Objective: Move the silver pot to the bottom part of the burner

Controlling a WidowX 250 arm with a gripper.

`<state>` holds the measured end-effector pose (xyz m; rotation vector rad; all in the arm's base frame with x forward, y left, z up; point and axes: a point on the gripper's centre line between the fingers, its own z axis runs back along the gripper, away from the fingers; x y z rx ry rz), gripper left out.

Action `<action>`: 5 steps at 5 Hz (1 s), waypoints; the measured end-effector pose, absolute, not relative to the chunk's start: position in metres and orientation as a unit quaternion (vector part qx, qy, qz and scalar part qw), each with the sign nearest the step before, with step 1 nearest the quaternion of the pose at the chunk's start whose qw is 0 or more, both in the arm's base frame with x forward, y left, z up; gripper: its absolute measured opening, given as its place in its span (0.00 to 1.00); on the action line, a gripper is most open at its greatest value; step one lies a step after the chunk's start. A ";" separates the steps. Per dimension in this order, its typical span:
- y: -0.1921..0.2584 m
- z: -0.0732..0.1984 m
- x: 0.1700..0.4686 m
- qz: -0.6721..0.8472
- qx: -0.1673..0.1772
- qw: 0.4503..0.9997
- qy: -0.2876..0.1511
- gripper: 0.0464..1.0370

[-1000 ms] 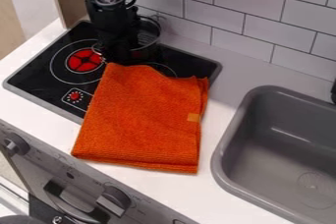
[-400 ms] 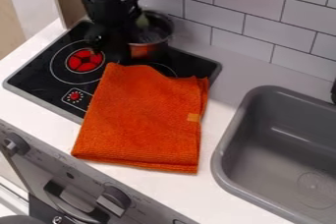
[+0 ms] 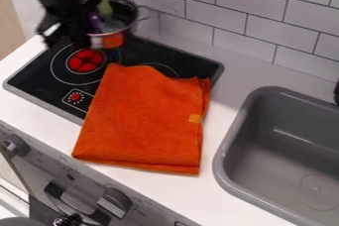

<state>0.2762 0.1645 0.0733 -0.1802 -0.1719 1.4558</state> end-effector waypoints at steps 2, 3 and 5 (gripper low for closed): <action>0.216 0.065 0.226 0.615 -0.043 0.786 -0.040 0.01; 0.233 0.046 0.198 0.599 -0.023 0.799 -0.046 0.01; 0.227 0.024 0.195 0.585 -0.031 0.808 -0.064 0.01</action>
